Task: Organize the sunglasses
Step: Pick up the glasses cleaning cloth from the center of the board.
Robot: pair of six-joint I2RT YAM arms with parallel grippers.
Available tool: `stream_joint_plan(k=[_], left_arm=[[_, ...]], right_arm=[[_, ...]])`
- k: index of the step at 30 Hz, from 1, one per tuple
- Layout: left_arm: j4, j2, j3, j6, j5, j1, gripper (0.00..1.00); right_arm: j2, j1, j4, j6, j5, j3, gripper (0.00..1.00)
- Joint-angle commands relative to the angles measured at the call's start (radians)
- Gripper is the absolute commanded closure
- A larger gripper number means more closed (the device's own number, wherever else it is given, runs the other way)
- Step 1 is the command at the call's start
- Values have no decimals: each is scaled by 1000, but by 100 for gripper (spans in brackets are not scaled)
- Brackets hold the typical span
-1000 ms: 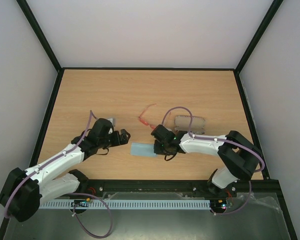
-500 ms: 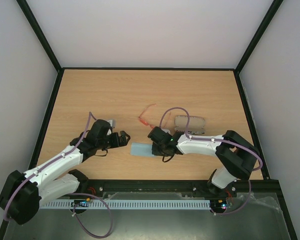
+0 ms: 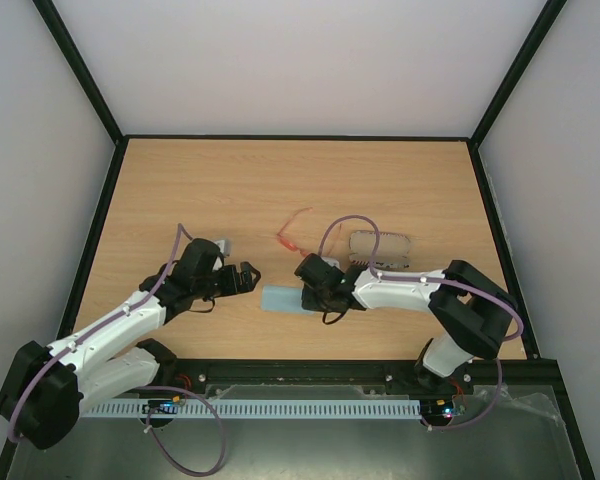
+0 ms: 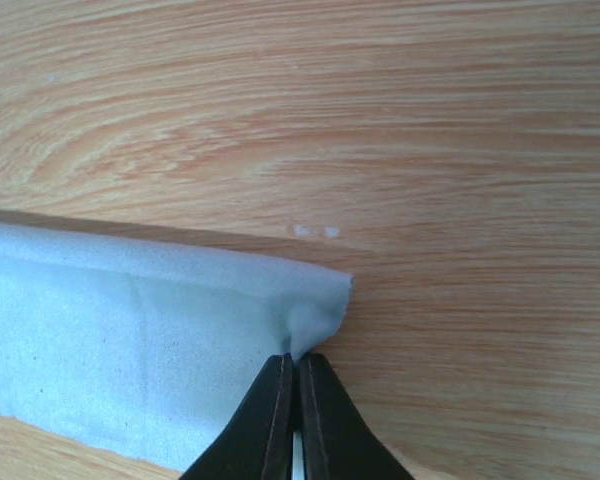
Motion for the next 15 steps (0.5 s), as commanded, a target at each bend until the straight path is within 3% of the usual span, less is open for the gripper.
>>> stream_joint_plan(k=[1, 6, 15], left_arm=[[-11, 4, -13, 21, 30, 5, 1], [-19, 28, -32, 26, 64, -3, 1], [2, 157, -33, -44, -8, -151, 6]], right_arm=[[22, 8, -85, 19, 0, -51, 97], [-1, 7, -131, 6, 53, -36, 99], [-9, 7, -170, -35, 102, -27, 99]])
